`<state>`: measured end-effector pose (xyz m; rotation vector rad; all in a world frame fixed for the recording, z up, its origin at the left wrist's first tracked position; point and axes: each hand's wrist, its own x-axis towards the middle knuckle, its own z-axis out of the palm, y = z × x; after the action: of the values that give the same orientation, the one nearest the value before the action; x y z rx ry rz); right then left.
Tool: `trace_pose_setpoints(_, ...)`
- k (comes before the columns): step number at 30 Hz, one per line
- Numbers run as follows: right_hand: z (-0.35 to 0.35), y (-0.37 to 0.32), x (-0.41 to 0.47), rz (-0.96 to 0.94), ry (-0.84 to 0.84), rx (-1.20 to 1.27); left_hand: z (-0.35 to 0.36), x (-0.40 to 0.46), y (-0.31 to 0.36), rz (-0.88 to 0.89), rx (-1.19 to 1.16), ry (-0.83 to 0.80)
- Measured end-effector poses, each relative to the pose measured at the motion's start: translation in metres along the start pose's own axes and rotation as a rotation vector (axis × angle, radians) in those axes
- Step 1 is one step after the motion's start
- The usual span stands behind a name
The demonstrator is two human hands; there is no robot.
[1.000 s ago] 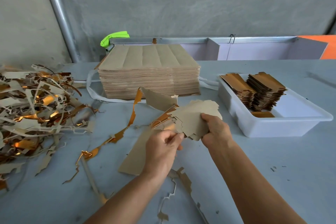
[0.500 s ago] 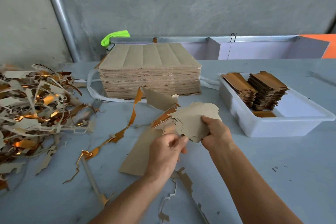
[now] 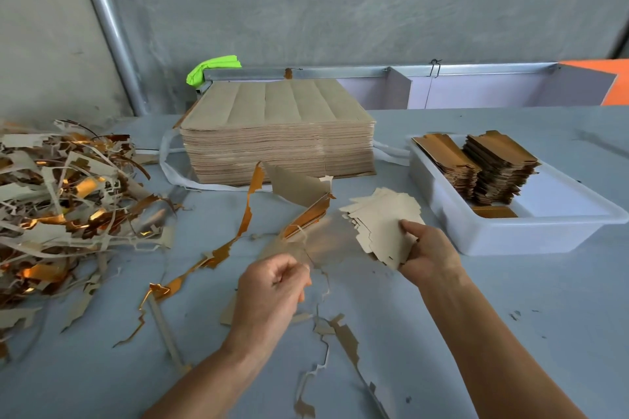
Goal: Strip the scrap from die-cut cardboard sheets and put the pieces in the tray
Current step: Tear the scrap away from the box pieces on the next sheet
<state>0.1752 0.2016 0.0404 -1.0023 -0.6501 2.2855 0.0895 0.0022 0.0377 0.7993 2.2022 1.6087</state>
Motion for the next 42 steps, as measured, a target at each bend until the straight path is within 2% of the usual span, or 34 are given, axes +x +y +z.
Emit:
trace_pose_setpoints(2,-0.002,0.001,-0.001,0.014,-0.064,-0.071,-0.003,0.002,-0.002,0.075,0.353,-0.062)
trace_pose_setpoints(4,-0.004,0.004,-0.002,0.009,-0.107,-0.172,-0.001,0.006,0.003,0.182,0.463,0.016)
trace_pose_setpoints(7,-0.004,0.01,-0.006,-0.02,-0.203,-0.348,0.007,0.021,0.018,0.111,0.199,0.074)
trace_pose_setpoints(10,-0.002,0.018,-0.01,-0.018,-0.326,-0.416,0.031,0.034,0.022,-0.063,0.117,-0.066)
trace_pose_setpoints(13,0.002,0.026,-0.011,-0.035,-0.35,-0.409,0.055,0.035,0.017,-0.146,0.109,-0.137)
trace_pose_setpoints(15,0.004,0.029,-0.011,-0.076,-0.333,-0.405,0.062,0.037,0.014,-0.11,0.147,-0.147)
trace_pose_setpoints(17,0.004,0.025,-0.008,-0.15,-0.274,-0.363,0.059,0.042,0.017,0.051,0.23,-0.109)
trace_pose_setpoints(19,0.003,0.017,-0.003,-0.262,-0.149,-0.387,0.047,0.05,0.02,0.285,0.359,0.111)
trace_pose_setpoints(21,0.002,0.01,0.005,-0.387,-0.038,-0.528,0.032,0.065,0.022,0.454,0.627,0.373)
trace_pose_setpoints(22,0.002,0.008,0.007,-0.455,-0.019,-0.61,0.024,0.074,0.024,0.432,0.771,0.39)
trace_pose_setpoints(24,0.003,0.004,0.014,-0.551,0.0,-0.814,0.014,0.092,0.026,0.243,0.998,0.219)
trace_pose_setpoints(25,0.004,0.004,0.016,-0.562,0.013,-0.916,0.011,0.099,0.024,0.165,1.036,0.128)
trace_pose_setpoints(27,0.009,0.004,0.019,-0.539,0.038,-1.023,0.005,0.106,0.021,0.127,0.974,0.06)
trace_pose_setpoints(30,0.011,0.005,0.018,-0.511,0.039,-1.01,-0.002,0.105,0.015,0.179,0.908,0.092)
trace_pose_setpoints(34,0.006,0.007,0.012,-0.521,0.047,-1.129,-0.001,0.103,0.023,0.104,0.635,0.031)
trace_pose_setpoints(42,0.015,0.028,-0.008,-0.574,-0.143,-1.42,0.01,0.102,0.036,0.039,0.439,0.054)
